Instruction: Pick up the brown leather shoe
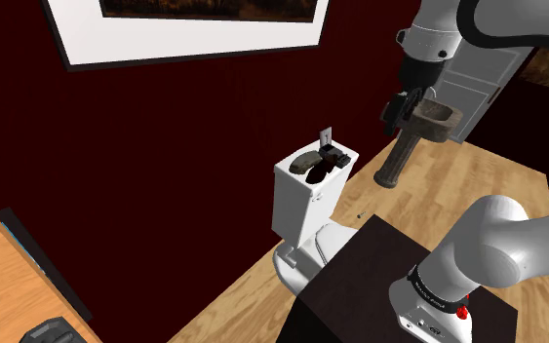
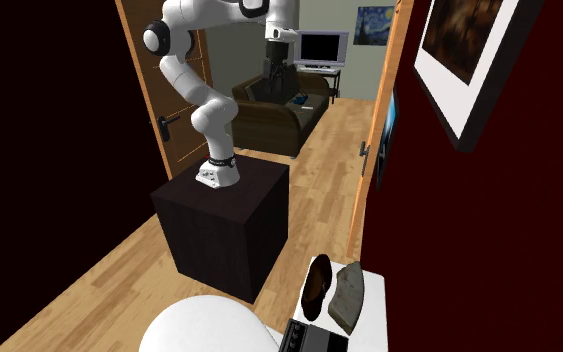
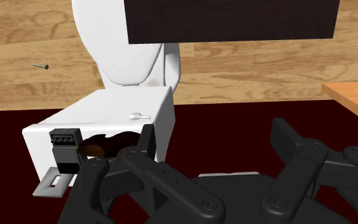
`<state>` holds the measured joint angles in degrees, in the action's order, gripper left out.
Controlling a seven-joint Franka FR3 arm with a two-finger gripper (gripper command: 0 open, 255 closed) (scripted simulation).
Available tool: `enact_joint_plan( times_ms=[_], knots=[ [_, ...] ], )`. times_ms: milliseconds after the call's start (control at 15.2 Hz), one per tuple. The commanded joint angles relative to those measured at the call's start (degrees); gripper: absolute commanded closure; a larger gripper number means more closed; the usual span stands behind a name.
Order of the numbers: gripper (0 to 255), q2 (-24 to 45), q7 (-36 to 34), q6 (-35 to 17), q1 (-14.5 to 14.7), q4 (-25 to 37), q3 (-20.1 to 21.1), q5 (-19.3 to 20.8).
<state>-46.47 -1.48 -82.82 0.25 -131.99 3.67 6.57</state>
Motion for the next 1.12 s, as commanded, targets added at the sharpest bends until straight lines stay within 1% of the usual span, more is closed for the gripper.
enact_joint_plan(
  times_ms=[0, 528, 1056],
  knots=[
    [0, 0.0, 0.0, 0.0, 0.0, 0.0, 0.0, 0.0],
    [0, 11.8, -5.1, -13.8, -4.5, -1.2, -5.1, -1.9],
    [0, 25.8, -8.1, -26.0, -7.9, 1.0, -10.4, -5.8]
  ],
)
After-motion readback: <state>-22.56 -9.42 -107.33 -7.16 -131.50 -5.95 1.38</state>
